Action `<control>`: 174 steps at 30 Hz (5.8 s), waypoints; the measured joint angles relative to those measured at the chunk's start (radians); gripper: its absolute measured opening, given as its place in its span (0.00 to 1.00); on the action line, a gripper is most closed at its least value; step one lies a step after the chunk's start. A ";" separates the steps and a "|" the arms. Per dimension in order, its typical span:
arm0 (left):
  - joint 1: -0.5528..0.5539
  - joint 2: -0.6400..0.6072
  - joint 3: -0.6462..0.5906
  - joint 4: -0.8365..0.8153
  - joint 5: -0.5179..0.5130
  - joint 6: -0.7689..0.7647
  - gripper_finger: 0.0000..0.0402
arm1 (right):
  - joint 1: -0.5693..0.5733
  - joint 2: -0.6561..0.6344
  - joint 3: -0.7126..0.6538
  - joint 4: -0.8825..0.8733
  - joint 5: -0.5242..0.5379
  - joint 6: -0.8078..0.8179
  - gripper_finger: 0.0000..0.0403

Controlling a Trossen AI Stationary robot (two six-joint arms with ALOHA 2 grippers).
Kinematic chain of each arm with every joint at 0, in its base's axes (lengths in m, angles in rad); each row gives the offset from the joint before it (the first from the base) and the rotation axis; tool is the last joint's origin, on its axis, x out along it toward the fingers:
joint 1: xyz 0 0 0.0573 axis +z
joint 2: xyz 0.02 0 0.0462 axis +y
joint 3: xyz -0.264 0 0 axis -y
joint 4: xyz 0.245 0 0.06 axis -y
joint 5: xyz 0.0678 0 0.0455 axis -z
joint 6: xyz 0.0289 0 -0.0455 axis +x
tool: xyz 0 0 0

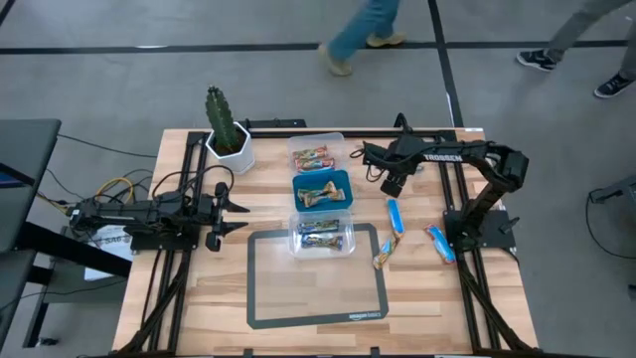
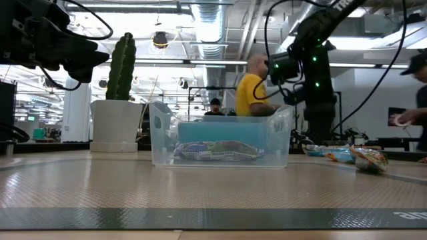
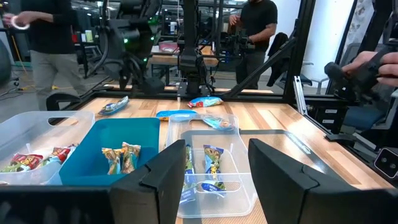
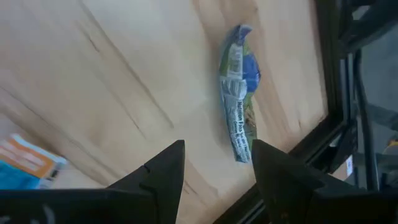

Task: Pick and place Granola Bars by type
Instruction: Put the blue granola bar into the bottom transparent bin, then put the yellow granola bar into the blue bin

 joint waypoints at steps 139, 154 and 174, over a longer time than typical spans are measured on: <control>0.000 0.000 0.000 0.000 0.000 0.000 0.42 | 0.642 0.147 0.525 0.112 -0.236 0.009 0.09; 0.000 0.000 0.000 0.000 0.000 0.000 0.42 | 0.642 0.387 0.676 -0.008 -0.274 -0.026 0.10; 0.000 0.000 0.000 0.000 0.000 -0.001 0.42 | 0.657 0.354 0.675 -0.077 -0.270 -0.049 0.45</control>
